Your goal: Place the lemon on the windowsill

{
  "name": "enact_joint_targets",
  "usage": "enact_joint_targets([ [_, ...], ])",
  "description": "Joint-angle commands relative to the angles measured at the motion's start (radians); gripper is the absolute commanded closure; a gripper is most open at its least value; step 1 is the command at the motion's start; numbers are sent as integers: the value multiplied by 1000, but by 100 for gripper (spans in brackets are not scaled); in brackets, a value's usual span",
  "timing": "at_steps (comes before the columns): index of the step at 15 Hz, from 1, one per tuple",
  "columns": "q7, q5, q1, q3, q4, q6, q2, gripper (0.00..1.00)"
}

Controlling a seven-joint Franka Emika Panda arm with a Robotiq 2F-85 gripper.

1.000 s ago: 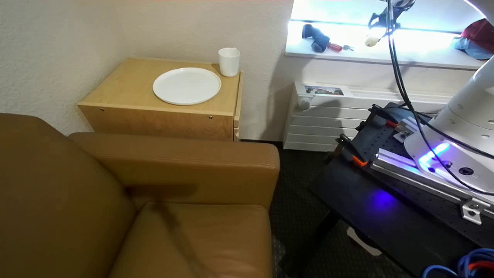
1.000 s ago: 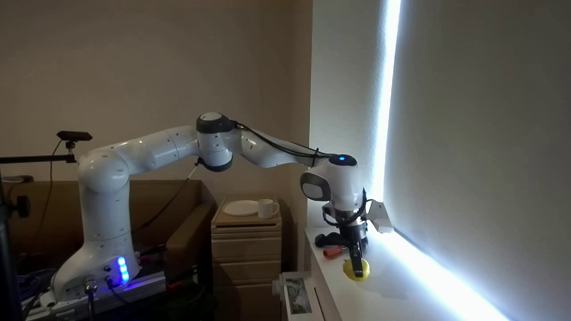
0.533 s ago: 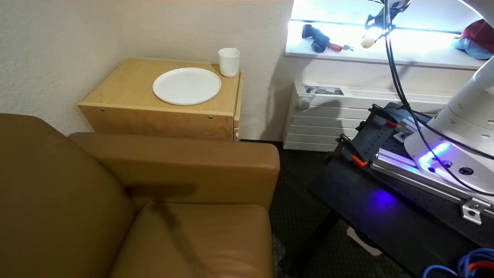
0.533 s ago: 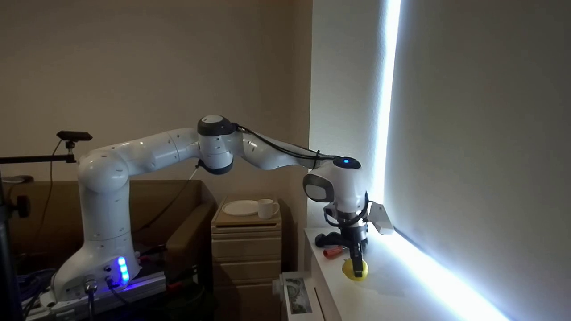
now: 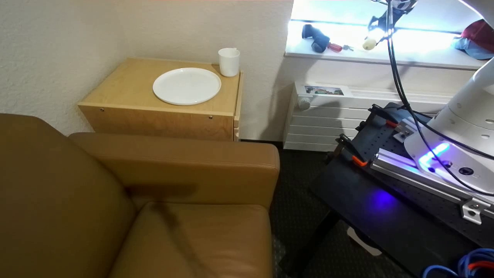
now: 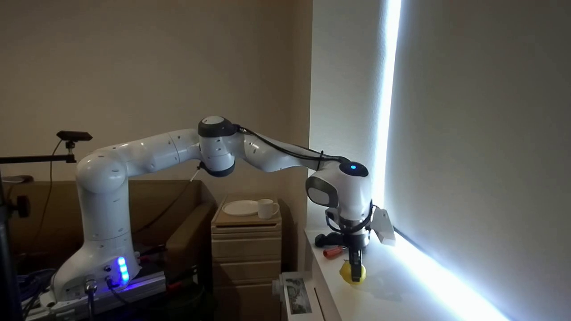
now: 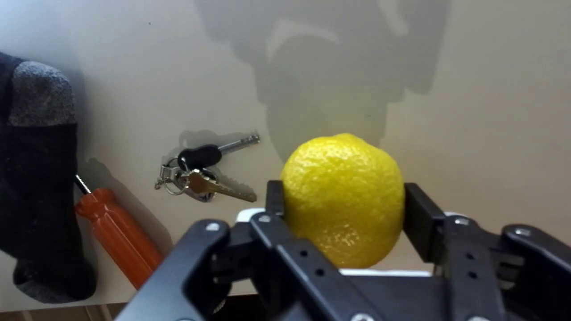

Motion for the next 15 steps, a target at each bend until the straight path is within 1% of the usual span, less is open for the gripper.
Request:
enact_joint_targets([
  [1, 0, 24, -18, -24, 1, -22, 16, 5],
  [3, 0, 31, -5, -30, -16, -10, 9, 0],
  [8, 1, 35, 13, -40, -16, -23, -22, 0],
  [9, 1, -94, -29, 79, -6, 56, -142, 0],
  [10, 2, -4, -3, -33, 16, -36, -77, 0],
  [11, -17, -129, -29, 82, -6, 46, -215, 0],
  [13, -100, -174, 4, 85, -71, 60, -313, 0],
  [14, -161, -107, 66, -13, -112, 3, -301, 0],
  [15, -45, -233, -34, 132, -11, 102, -297, 0],
])
